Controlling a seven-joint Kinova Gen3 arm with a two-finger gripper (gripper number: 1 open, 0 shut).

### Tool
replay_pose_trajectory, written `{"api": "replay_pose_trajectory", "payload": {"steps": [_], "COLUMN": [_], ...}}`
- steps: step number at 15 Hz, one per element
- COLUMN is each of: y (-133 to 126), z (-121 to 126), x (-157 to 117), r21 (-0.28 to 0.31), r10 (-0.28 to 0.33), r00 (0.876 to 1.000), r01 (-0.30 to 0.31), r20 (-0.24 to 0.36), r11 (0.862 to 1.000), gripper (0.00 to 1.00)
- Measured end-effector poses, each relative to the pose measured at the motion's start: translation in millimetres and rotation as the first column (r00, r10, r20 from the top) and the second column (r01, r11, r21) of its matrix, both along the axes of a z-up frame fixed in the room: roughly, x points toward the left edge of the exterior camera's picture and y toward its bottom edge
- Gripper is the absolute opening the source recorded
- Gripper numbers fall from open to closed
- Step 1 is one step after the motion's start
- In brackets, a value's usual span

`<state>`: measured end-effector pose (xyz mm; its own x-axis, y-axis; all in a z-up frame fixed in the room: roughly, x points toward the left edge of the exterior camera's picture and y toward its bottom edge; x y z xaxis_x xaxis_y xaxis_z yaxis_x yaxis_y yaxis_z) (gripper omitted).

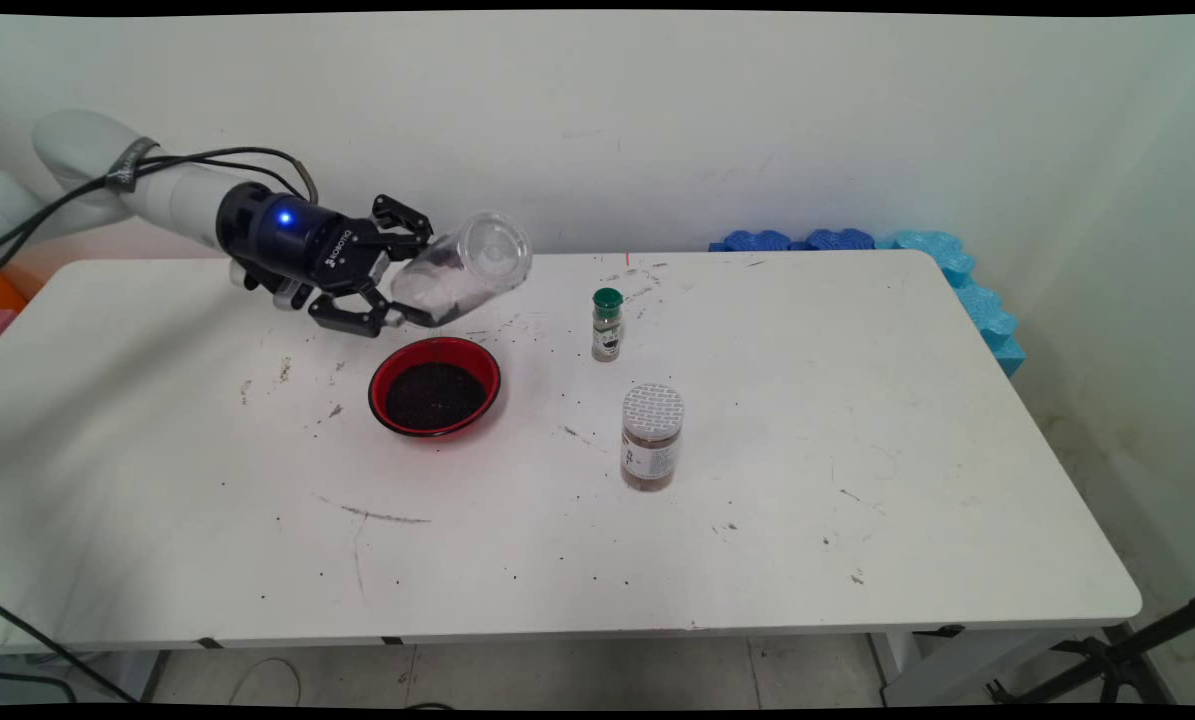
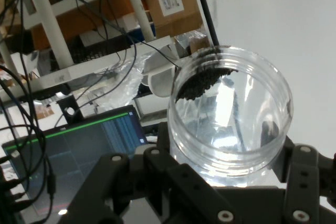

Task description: Pour the black seasoning powder in the red bowl

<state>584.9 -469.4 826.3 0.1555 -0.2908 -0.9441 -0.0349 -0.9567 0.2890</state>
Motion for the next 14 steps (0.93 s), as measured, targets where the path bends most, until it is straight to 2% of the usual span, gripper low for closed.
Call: {"api": "replay_pose_trajectory", "payload": {"steps": [8, 12, 14], "y": [-3.4, -4.1, -4.9], "z": [-5.0, -7.5, -7.6], "x": [5.1, 7.5, 8.2], "r21": [0.047, 0.02, -0.017], "r10": [0.031, 0.029, 0.022], "r00": [0.999, 0.999, 1.0], "r01": [-0.029, -0.028, -0.022], "r20": [-0.034, -0.028, -0.021], "r11": [0.998, 0.999, 1.0], "gripper": [0.0, 0.0, 0.0]}}
